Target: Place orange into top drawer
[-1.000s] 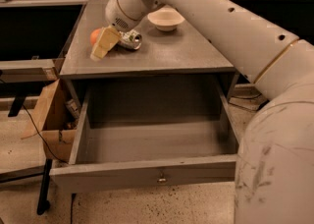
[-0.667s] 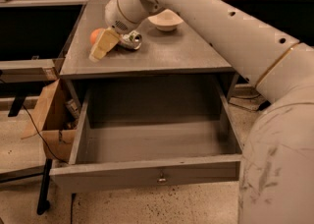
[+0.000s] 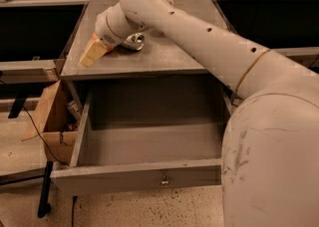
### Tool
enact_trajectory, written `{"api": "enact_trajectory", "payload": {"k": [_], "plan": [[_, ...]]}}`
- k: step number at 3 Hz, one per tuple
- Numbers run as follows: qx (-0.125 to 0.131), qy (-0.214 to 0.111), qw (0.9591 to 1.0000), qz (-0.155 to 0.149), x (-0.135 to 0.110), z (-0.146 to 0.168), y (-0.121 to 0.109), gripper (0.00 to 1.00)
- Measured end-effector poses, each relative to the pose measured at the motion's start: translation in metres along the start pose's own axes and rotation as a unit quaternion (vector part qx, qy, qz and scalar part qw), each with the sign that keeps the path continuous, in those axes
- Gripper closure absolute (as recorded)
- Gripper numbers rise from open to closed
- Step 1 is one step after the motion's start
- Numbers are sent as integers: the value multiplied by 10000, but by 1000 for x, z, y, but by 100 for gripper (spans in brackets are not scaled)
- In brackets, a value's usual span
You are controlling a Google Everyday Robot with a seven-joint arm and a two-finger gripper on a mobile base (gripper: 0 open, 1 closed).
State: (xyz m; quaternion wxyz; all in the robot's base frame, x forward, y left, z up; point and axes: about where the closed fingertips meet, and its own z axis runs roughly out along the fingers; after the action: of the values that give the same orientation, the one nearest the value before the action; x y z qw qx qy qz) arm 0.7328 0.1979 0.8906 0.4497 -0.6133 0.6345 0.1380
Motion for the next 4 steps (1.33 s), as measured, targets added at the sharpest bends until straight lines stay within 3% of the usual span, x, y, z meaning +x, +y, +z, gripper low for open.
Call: {"api": "enact_trajectory", "payload": {"k": [1, 3, 4], "plan": [[192, -99, 9998, -1, 0, 19, -6, 0], [844, -151, 9963, -105, -2, 19, -32, 2], [1038, -83, 9945, -110, 7, 10, -40, 18]]}}
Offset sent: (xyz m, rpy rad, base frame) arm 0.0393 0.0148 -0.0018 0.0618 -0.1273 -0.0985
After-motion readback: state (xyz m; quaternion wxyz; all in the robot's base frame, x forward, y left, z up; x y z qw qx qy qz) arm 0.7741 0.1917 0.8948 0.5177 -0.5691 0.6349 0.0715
